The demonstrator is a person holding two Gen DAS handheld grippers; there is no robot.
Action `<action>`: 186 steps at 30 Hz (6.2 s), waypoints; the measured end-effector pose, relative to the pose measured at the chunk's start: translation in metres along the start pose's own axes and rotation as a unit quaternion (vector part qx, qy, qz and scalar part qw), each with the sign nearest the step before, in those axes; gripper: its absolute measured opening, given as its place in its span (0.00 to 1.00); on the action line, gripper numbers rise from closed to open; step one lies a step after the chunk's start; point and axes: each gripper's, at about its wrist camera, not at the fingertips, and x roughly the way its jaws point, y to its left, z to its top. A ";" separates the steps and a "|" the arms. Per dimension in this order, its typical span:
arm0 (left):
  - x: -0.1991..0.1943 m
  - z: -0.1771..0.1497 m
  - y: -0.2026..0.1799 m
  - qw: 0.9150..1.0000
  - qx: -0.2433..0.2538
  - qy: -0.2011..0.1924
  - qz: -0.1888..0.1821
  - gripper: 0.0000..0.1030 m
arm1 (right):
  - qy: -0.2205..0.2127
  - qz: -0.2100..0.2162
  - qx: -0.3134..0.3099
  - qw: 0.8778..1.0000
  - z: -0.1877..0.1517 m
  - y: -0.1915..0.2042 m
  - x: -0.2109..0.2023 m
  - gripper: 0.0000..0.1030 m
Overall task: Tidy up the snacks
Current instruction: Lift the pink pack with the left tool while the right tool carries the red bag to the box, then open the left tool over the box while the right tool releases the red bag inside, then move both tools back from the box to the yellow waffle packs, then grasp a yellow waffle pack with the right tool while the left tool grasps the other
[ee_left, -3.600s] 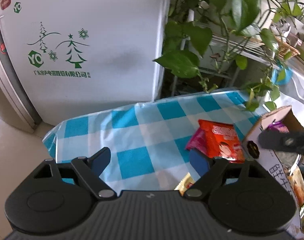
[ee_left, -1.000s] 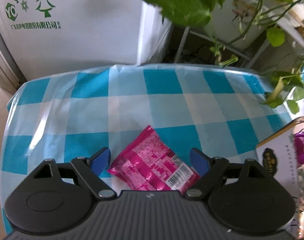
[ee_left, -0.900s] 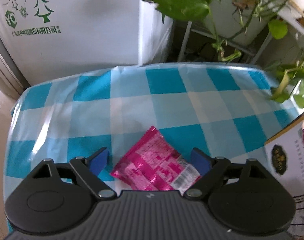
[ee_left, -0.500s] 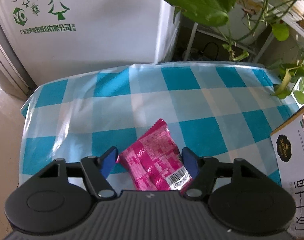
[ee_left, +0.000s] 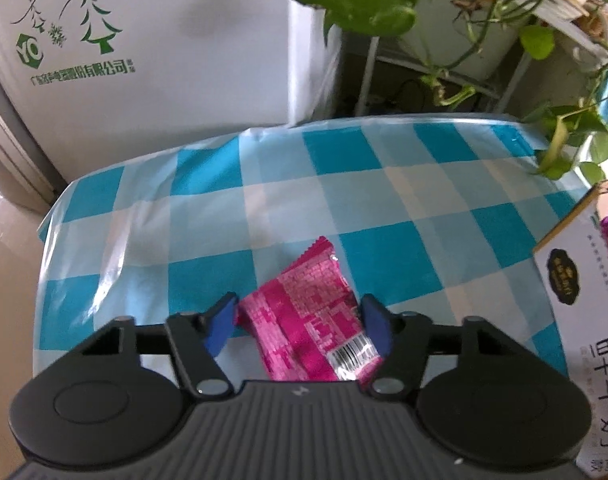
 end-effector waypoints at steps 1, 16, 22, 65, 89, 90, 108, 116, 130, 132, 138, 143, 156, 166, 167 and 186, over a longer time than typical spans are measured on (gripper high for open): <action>-0.001 0.000 0.001 1.000 -0.005 -0.001 -0.004 0.60 | 0.000 -0.001 0.000 1.000 0.000 0.000 0.000 0.73; -0.037 0.002 0.012 0.998 -0.017 -0.051 -0.033 0.59 | 0.003 -0.003 -0.008 1.000 0.000 0.002 0.004 0.73; -0.048 0.001 0.013 0.997 -0.010 -0.068 -0.038 0.59 | 0.005 -0.006 -0.015 1.000 0.000 0.006 0.008 0.73; -0.125 -0.017 -0.031 0.976 0.043 -0.190 -0.094 0.59 | -0.104 -0.042 0.068 0.991 0.014 -0.068 -0.067 0.73; -0.130 -0.058 -0.133 0.959 0.083 -0.151 -0.226 0.59 | -0.100 -0.064 0.146 0.982 0.005 -0.136 -0.088 0.73; -0.129 -0.059 -0.138 0.958 0.083 -0.148 -0.231 0.59 | -0.099 -0.064 0.149 0.982 0.005 -0.136 -0.087 0.73; -0.144 -0.052 -0.138 0.957 0.095 -0.142 -0.234 0.82 | -0.110 -0.055 0.179 0.976 0.006 -0.142 -0.090 0.83; -0.154 -0.040 -0.069 0.967 0.081 -0.150 -0.190 0.84 | -0.103 -0.029 0.149 0.983 0.008 -0.125 -0.084 0.83; -0.127 -0.042 0.023 0.985 0.017 -0.128 -0.111 0.85 | -0.066 0.008 0.051 0.997 0.006 -0.068 -0.059 0.84; -0.123 -0.045 0.023 0.987 0.027 -0.120 -0.102 0.85 | -0.059 0.016 0.038 0.997 0.004 -0.061 -0.056 0.84; -0.102 -0.048 0.024 0.991 0.039 -0.094 -0.087 0.86 | -0.033 0.043 -0.013 0.998 -0.010 -0.035 -0.051 0.84; -0.092 -0.046 0.021 0.989 0.088 -0.087 -0.083 0.86 | 0.001 0.072 -0.070 0.995 -0.038 -0.006 -0.045 0.84; -0.088 -0.065 0.017 0.949 0.275 -0.079 -0.130 0.86 | 0.094 0.084 -0.182 0.975 -0.097 0.042 -0.019 0.84; -0.081 -0.083 0.014 0.906 0.400 -0.061 -0.123 0.86 | 0.128 0.076 -0.239 0.959 -0.118 0.062 0.004 0.84; -0.080 -0.083 0.016 0.904 0.405 -0.058 -0.127 0.85 | 0.130 0.074 -0.248 0.957 -0.119 0.064 0.007 0.84; -0.054 -0.092 -0.013 0.863 0.479 -0.024 -0.157 0.86 | 0.158 -0.007 -0.186 0.970 -0.110 0.043 0.032 0.60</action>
